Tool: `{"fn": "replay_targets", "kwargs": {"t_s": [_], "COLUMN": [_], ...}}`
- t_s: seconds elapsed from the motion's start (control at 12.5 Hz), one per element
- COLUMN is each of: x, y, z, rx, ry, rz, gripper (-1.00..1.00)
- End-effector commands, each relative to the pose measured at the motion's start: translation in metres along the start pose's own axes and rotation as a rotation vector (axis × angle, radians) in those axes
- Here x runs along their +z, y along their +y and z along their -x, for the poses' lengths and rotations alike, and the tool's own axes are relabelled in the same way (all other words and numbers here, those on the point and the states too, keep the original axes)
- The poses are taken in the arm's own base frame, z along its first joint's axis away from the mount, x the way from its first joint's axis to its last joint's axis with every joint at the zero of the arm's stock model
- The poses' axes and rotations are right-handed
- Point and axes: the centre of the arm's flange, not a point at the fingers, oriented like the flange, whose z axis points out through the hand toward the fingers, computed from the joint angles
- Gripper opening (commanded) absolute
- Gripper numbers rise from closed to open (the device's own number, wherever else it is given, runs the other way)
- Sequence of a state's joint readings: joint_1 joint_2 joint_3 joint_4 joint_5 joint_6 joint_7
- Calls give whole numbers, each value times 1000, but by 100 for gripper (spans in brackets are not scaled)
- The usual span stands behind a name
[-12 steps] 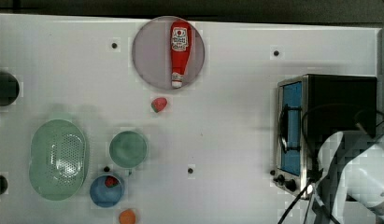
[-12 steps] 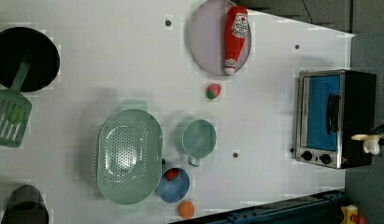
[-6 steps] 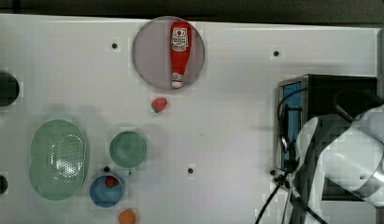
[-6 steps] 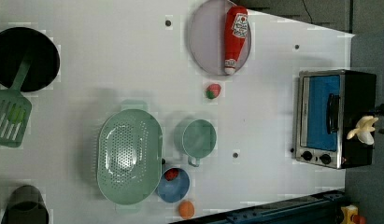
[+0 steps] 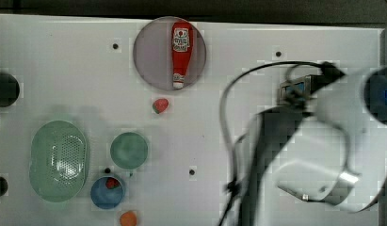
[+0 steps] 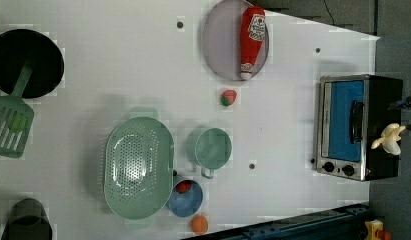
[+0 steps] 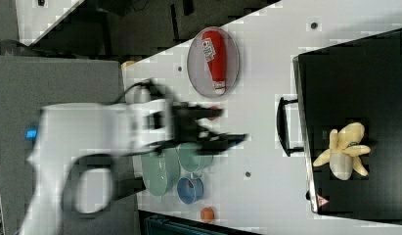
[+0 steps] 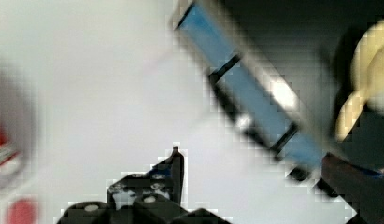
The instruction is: Pick banana from table and place on oven.
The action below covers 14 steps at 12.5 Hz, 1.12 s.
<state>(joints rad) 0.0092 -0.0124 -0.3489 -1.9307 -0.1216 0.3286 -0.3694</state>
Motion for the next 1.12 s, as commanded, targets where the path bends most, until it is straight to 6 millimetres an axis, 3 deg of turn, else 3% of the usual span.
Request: {"fn": "replay_targets", "kwargs": {"t_s": [0.08, 0.24, 0.48, 1.12], "x": [-78, -106, -125, -116], "y": [-56, -74, -87, -59], "z": [59, 91, 133, 158], "rx": [266, 425, 425, 339], "ry": [25, 46, 60, 27], "rz": [-60, -99, -125, -125], "gripper": [100, 100, 100, 100]}}
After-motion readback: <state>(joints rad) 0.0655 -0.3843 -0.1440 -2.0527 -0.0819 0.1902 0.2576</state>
